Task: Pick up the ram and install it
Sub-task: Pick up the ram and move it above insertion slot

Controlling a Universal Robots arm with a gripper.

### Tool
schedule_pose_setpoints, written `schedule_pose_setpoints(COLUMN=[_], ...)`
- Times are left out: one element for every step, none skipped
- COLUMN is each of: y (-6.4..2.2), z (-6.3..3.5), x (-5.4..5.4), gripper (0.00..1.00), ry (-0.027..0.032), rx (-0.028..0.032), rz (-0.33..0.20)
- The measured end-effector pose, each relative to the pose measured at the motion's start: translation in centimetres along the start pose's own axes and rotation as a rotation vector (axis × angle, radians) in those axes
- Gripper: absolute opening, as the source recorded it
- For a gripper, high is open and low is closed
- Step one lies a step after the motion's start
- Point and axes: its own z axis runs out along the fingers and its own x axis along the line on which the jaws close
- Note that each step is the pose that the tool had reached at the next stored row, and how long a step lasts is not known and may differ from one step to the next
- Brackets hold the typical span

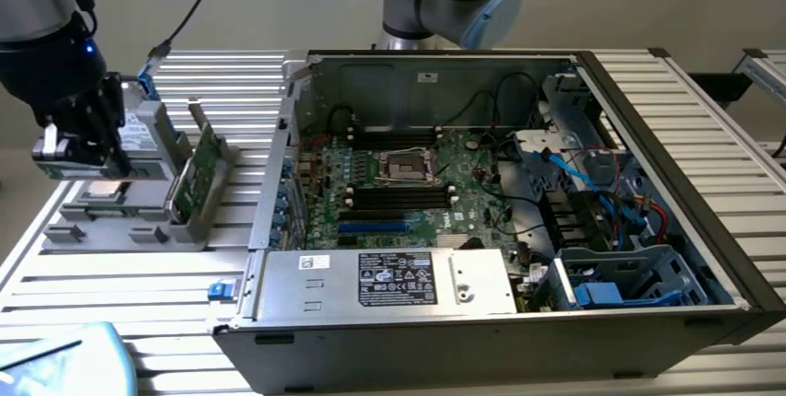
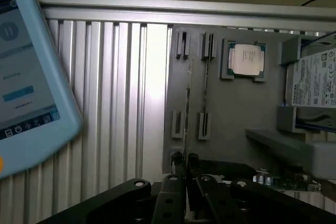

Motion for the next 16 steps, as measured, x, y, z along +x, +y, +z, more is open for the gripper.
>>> schedule_pose_setpoints(y=[-0.35, -0.68, -1.02, -1.37, -1.71, -2.10, -2.48, -2.87, -3.26, -3.64, -4.01, -4.40, -4.79, -5.18, -5.57, -5.96], z=[-0.32, -0.62, -0.95, -1.28, -1.62, -2.02, -2.42, -2.83, -3.25, -3.68, -4.11, -4.56, -5.00, -5.41, -5.82, -6.21], x=[0.0, 0.0, 0.1, 0.1, 0.1, 0.1, 0.1, 0.1, 0.2, 0.2, 0.2, 0.2, 0.2, 0.3, 0.3, 0.3], gripper=[0.14, 0.14, 0.14, 0.14, 0.14, 0.14, 0.14, 0.14, 0.14, 0.14, 0.14, 0.14, 0.14, 0.14, 0.14, 0.14], ry=[-0.0005, -0.0009, -0.0014, -0.0019, -0.0025, -0.0033, -0.0041, -0.0051, -0.0067, -0.0088, -0.0110, -0.0130, -0.0147, -0.0157, -0.0167, -0.0175], rx=[-0.0011, -0.0020, -0.0030, -0.0038, -0.0045, -0.0051, -0.0055, -0.0058, -0.0057, -0.0056, -0.0057, -0.0056, -0.0057, -0.0059, -0.0060, -0.0062], rz=[0.000, 0.000, 0.000, 0.000, 0.000, 0.000, 0.000, 0.000, 0.000, -0.001, -0.001, -0.001, -0.002, -0.002, -0.002, -0.002])
